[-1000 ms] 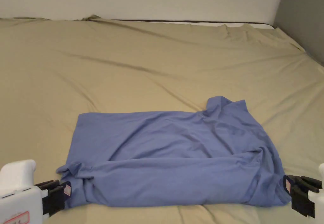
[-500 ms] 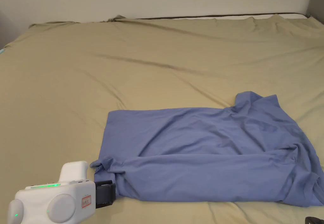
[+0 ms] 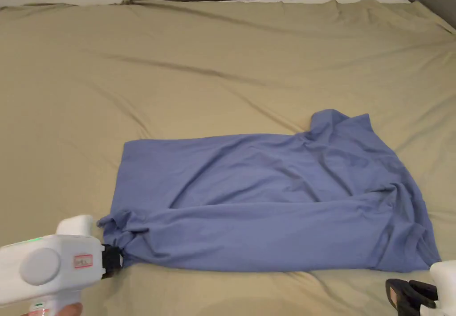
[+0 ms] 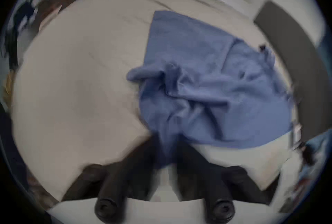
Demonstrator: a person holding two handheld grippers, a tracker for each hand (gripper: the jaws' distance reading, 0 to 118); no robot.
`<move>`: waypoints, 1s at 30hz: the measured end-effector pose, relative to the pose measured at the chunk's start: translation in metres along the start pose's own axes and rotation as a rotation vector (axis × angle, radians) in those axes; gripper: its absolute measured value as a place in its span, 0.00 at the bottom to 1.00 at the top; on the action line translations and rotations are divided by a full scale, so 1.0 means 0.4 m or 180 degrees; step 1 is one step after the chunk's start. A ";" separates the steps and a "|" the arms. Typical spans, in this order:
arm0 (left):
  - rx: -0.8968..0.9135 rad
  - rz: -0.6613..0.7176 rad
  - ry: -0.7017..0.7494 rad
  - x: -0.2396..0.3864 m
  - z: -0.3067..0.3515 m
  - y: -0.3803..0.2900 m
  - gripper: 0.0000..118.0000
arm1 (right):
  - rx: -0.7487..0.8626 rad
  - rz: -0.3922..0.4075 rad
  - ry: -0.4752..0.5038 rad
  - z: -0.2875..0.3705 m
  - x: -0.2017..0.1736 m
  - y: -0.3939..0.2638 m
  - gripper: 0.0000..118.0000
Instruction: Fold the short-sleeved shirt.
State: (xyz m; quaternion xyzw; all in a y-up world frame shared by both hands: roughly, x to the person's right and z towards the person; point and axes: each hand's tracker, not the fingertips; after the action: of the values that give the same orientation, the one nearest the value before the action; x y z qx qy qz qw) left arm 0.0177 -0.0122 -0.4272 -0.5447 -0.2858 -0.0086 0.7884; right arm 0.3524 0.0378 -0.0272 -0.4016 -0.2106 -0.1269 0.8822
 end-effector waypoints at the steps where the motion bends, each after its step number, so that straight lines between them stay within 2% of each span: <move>1: 0.0121 0.0180 -0.0008 -0.011 0.012 0.006 0.03 | -0.0010 0.0005 -0.0006 -0.009 0.007 0.006 0.02; 2: 0.0029 0.0194 -0.0016 -0.004 0.021 0.006 0.03 | -0.0019 0.0009 -0.0016 -0.017 0.013 0.010 0.02; 4: 0.0049 -0.0373 0.0380 0.050 0.022 0.003 0.03 | -0.0029 0.0054 -0.0064 -0.034 0.030 0.026 0.02; 5: -0.0055 -0.0482 0.0497 0.070 0.011 0.003 0.03 | -0.0037 0.0078 -0.0110 -0.045 0.043 0.037 0.02; 7: -0.0098 -0.0472 0.0494 0.098 0.007 -0.014 0.03 | -0.0014 0.0164 -0.0347 -0.065 0.074 0.058 0.02; 9: -0.0090 -0.0550 0.0541 0.115 0.001 -0.021 0.03 | -0.0106 0.0058 -0.0389 -0.101 0.125 0.081 0.04; 10: -0.0114 -0.0606 0.0598 0.120 0.000 -0.022 0.03 | -0.0161 -0.0039 -0.0398 -0.123 0.157 0.087 0.35; 11: -0.0116 -0.0624 0.0609 0.121 0.005 -0.028 0.03 | -0.0287 -0.0173 -0.0391 -0.152 0.189 0.092 0.78; 12: -0.0114 -0.0606 0.0594 0.118 0.007 -0.025 0.03 | -0.0335 -0.0293 -0.0375 -0.173 0.213 0.092 0.98; 13: -0.0129 -0.0581 0.0570 0.116 0.008 -0.019 0.03 | -0.0251 -0.0423 -0.0318 -0.190 0.241 0.096 1.00; 15: -0.0156 -0.0545 0.0539 0.107 0.013 -0.012 0.03 | -0.0429 -0.0642 -0.0287 -0.236 0.285 0.109 1.00; 17: -0.0166 -0.0505 0.0506 0.104 0.012 -0.007 0.03 | -0.0657 -0.0736 -0.0225 -0.295 0.313 0.109 1.00; 18: -0.0176 -0.0494 0.0498 0.104 0.010 -0.006 0.03 | -0.0801 -0.0745 -0.0204 -0.315 0.320 0.105 0.97; 19: -0.0225 -0.0449 0.0475 0.097 0.010 -0.007 0.03 | -0.0937 -0.0742 -0.0149 -0.330 0.323 0.098 0.79; 20: -0.0275 -0.0375 0.0409 0.093 0.007 -0.006 0.03 | -0.0895 -0.0416 -0.0575 -0.319 0.306 0.096 0.75; 21: -0.0276 -0.0388 0.0417 0.092 0.007 -0.003 0.03 | -0.0738 -0.0244 -0.0363 -0.295 0.283 0.107 0.64; 22: -0.0293 -0.0397 0.0408 0.093 0.009 -0.001 0.03 | -0.0746 -0.0230 -0.0406 -0.281 0.267 0.108 0.21; 23: -0.0328 -0.0420 0.0386 0.092 0.013 0.003 0.03 | -0.0649 -0.0210 -0.0340 -0.271 0.265 0.108 0.05; 24: -0.0325 -0.0484 0.0386 0.100 0.019 0.004 0.03 | -0.0598 -0.0494 0.0053 -0.267 0.266 0.107 0.05; 25: -0.0329 -0.0624 0.0453 0.113 0.027 0.006 0.03 | -0.0723 -0.0543 -0.0030 -0.258 0.268 0.109 0.05; 26: -0.0288 -0.0810 0.0524 0.125 0.041 0.007 0.03 | -0.0734 -0.0295 -0.0141 -0.241 0.263 0.111 0.05; 27: -0.0261 -0.0888 0.0555 0.131 0.055 0.007 0.03 | -0.0664 -0.0207 -0.0221 -0.227 0.254 0.110 0.05; 30: -0.0202 -0.0913 0.0520 0.147 0.109 -0.002 0.03 | -0.0568 -0.0303 -0.0088 -0.177 0.252 0.114 0.05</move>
State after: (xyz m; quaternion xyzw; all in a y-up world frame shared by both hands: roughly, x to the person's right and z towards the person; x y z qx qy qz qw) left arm 0.0474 0.0428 -0.3888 -0.5205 -0.2950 -0.1743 0.7821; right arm 0.4780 0.0077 -0.0510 -0.4698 -0.2294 -0.1813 0.8330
